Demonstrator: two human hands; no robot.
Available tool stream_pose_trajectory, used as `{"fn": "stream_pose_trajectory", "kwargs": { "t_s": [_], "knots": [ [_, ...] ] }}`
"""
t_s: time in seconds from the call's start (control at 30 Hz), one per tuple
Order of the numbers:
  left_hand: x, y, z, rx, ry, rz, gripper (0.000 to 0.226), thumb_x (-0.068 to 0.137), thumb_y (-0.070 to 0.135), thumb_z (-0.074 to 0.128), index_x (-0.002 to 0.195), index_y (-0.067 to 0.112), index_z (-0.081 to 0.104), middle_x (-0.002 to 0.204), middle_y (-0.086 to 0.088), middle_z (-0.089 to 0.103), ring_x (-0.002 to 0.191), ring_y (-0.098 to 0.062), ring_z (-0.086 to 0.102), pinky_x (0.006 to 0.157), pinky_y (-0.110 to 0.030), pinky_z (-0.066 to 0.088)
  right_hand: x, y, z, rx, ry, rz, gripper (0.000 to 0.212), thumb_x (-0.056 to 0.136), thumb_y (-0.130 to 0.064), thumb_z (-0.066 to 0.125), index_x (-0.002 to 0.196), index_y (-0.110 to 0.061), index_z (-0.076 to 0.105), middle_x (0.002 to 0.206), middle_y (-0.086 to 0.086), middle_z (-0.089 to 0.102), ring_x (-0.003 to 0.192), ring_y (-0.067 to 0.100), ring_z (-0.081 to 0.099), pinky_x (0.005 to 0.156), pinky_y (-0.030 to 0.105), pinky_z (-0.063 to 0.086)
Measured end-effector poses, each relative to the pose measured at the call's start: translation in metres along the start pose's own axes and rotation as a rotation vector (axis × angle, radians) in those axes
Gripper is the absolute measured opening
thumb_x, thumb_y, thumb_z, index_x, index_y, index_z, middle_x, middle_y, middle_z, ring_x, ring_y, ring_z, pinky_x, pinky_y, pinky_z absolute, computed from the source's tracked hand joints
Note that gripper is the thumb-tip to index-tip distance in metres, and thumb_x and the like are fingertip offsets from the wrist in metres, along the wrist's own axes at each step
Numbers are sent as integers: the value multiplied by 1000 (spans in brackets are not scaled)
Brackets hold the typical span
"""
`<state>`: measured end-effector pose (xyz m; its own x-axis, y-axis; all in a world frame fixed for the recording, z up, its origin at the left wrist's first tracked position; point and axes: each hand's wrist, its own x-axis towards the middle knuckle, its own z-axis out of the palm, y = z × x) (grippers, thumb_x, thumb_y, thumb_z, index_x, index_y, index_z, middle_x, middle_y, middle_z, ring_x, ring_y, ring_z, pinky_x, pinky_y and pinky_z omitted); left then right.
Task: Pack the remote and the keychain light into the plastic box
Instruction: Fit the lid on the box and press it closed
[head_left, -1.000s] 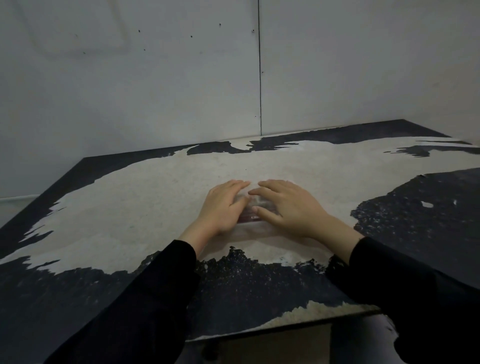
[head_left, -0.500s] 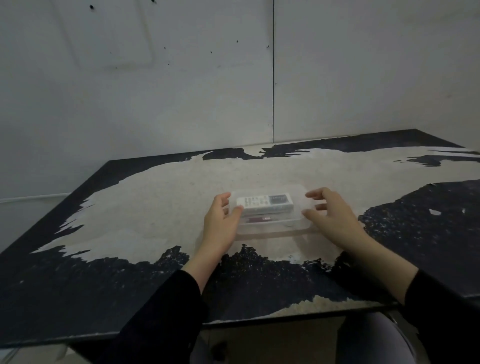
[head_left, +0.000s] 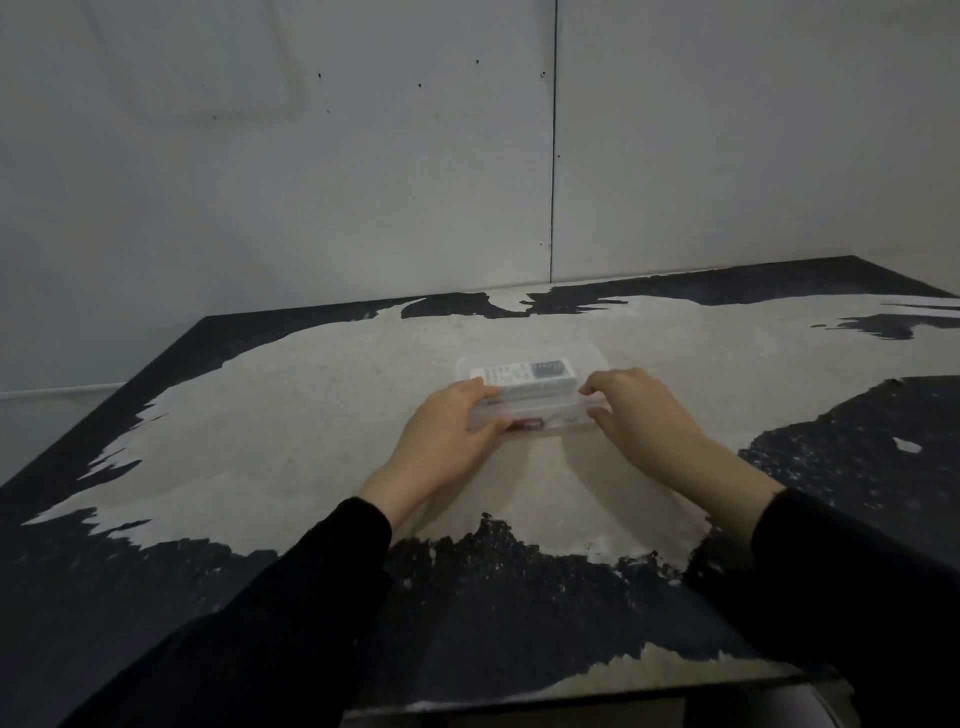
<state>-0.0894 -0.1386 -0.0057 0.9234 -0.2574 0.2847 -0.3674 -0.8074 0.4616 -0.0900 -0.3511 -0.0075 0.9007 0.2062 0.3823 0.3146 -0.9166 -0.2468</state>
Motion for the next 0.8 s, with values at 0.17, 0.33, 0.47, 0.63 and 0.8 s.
{"fn": "stream_pose_trajectory", "kwargs": {
  "t_s": [0.17,0.33,0.47,0.63,0.8],
  "knots": [
    [60,-34,14,182,55,35,38,92,29,48,128,19,54,138,-11,52,124,-32,49,105,-42,37,62,10,30,-218,-92,-63,19,83,4,46,90,-1,64,96,18,65,95,34,57,77,39,46],
    [127,-62,24,501,151,167,26,89,16,47,107,11,65,101,-12,70,92,-33,64,79,-38,47,120,13,51,-149,-91,-38,29,93,-20,40,106,1,53,112,20,57,109,34,50,89,40,42],
    [175,-82,24,440,11,107,41,88,5,40,127,14,50,124,-11,57,108,-33,57,83,-44,50,159,26,68,-123,-127,8,42,92,-35,38,114,0,48,122,20,53,118,32,44,98,38,38],
    [208,-91,29,445,-110,53,55,89,8,36,143,6,24,151,-14,29,141,-25,22,112,-41,27,194,40,87,-163,-162,41,64,89,-46,39,135,-1,33,145,18,35,137,30,27,111,45,26],
    [220,-95,30,431,-206,-7,65,89,16,36,147,8,8,158,-11,8,146,-23,0,117,-47,13,204,47,93,-150,-216,106,79,90,-56,30,149,-11,2,160,7,-2,147,21,-5,118,54,4]
  ]
}}
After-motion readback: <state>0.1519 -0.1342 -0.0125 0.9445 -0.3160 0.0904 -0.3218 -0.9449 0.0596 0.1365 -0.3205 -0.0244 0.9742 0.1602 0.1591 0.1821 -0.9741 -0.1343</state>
